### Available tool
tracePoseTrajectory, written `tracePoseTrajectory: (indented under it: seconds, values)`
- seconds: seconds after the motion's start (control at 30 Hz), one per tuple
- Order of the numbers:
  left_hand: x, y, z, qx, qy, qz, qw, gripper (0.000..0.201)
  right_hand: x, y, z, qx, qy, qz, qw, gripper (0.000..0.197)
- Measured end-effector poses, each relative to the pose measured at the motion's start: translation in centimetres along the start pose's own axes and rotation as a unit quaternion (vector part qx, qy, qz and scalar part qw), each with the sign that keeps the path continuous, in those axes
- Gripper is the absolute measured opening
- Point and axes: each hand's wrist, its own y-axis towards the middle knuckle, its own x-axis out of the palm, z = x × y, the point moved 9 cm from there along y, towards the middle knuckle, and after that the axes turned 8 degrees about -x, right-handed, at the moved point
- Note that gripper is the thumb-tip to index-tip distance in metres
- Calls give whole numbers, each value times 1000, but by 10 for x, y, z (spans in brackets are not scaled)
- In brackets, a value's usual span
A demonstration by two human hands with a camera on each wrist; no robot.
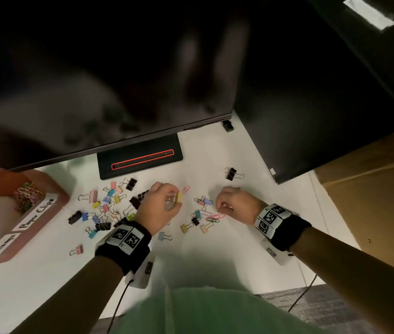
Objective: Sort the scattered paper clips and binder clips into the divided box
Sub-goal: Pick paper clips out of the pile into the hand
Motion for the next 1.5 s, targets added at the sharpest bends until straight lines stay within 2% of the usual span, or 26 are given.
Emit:
tracePoseTrajectory:
  seconds: [0.13,0.2,0.3,0.47,0.6,0.67,0.87,1.03,1.13,1.23,1.37,1.5]
  values:
    - [4,-14,12,78,128,28,988,36,11,-5,-20,-54,0,18,998,12]
    - [23,-21,22,107,132,-15,985,38,18,-7,-26,-66,-7,26,997,9]
    - [55,-27,24,116,151,-84,978,41,22,-6,-23,-36,-8,48,998,7]
    - [59,-21,14,96,110,-86,985,24,19,-2,-18,13,7,54,998,8]
    - [40,-20,-2,49,38,-70,996,21,16,1,-18,30,12,54,998,19]
    - [28,-22,-10,33,4,-60,998,21,14,3,-18,36,17,48,998,22]
    - [6,-31,-28,-7,-75,-67,995,27,15,3,-19,27,2,26,999,11]
    - [-2,-37,-31,-26,-65,-70,995,44,15,2,-19,0,0,35,999,5]
    - [-3,-39,-30,-14,-28,-70,997,49,14,1,-22,-4,0,37,999,10]
    - [-7,-39,-31,1,18,-68,998,44,14,1,-22,-9,13,38,999,13]
    - [-12,-39,-26,30,87,-61,994,36,18,3,-19,-19,32,23,999,41]
    - [-9,-33,0,80,81,-34,993,27,11,3,-23,-31,-3,12,999,47]
